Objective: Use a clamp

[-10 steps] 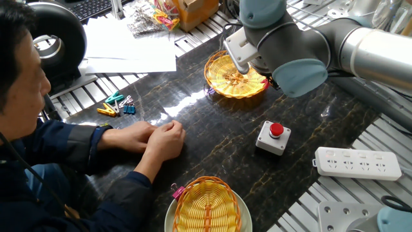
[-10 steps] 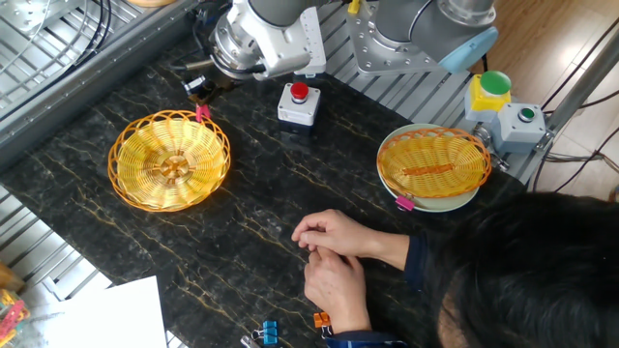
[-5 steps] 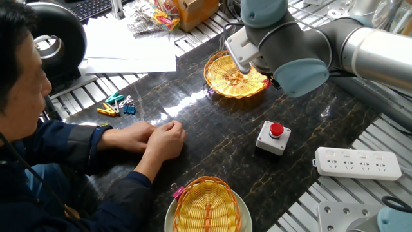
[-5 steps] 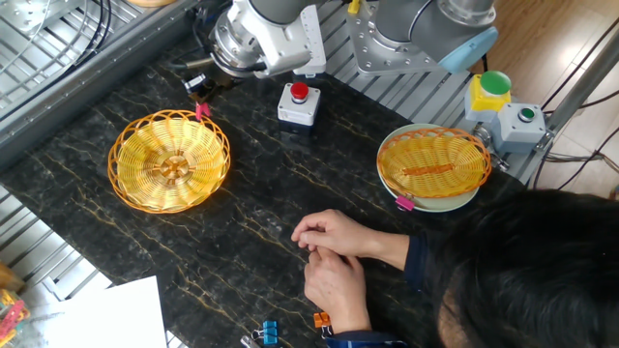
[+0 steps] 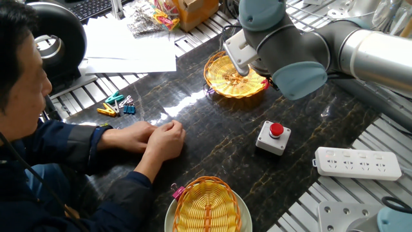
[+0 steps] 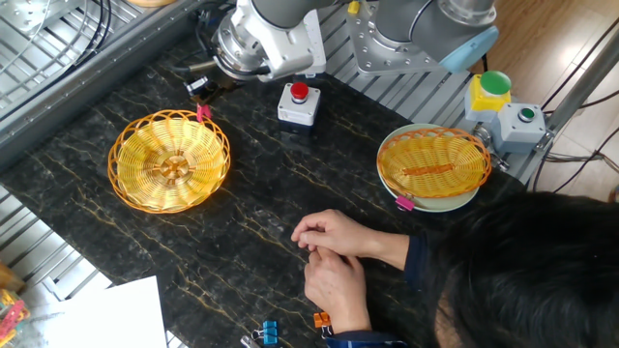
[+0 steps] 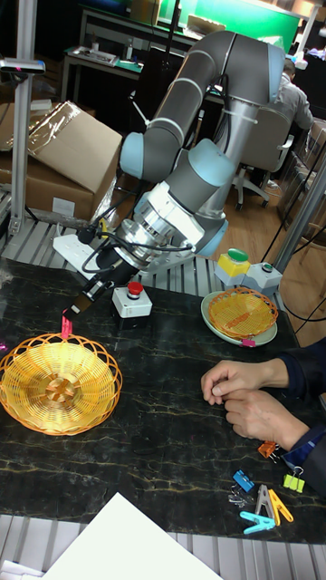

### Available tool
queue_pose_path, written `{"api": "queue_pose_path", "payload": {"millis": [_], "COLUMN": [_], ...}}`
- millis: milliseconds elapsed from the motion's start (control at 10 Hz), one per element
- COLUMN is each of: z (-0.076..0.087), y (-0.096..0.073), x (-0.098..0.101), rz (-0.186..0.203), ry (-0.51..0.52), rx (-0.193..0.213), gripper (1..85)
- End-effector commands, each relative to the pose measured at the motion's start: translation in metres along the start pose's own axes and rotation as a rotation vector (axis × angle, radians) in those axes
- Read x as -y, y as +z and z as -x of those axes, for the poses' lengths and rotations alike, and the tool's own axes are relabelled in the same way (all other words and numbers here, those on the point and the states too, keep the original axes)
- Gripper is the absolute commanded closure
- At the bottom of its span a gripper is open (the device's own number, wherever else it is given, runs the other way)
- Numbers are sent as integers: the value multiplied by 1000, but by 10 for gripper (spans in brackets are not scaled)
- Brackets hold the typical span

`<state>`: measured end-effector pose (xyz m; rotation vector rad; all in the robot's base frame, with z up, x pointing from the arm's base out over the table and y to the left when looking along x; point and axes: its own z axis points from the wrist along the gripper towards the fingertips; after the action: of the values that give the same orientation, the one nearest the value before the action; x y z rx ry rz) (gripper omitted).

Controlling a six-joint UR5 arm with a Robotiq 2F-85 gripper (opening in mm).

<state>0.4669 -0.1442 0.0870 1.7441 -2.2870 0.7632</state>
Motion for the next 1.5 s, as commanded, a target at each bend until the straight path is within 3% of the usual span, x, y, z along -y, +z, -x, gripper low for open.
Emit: {"api": "queue_pose_path", "payload": {"millis": [0,900,1400], "z": [5,15,34], "y": [3,9,13], "x": [1,15,13], "rz": [-8,-71,-62], "ry": [11,15,26], "rx": [5,17,80], "gripper": [847,847,813]}}
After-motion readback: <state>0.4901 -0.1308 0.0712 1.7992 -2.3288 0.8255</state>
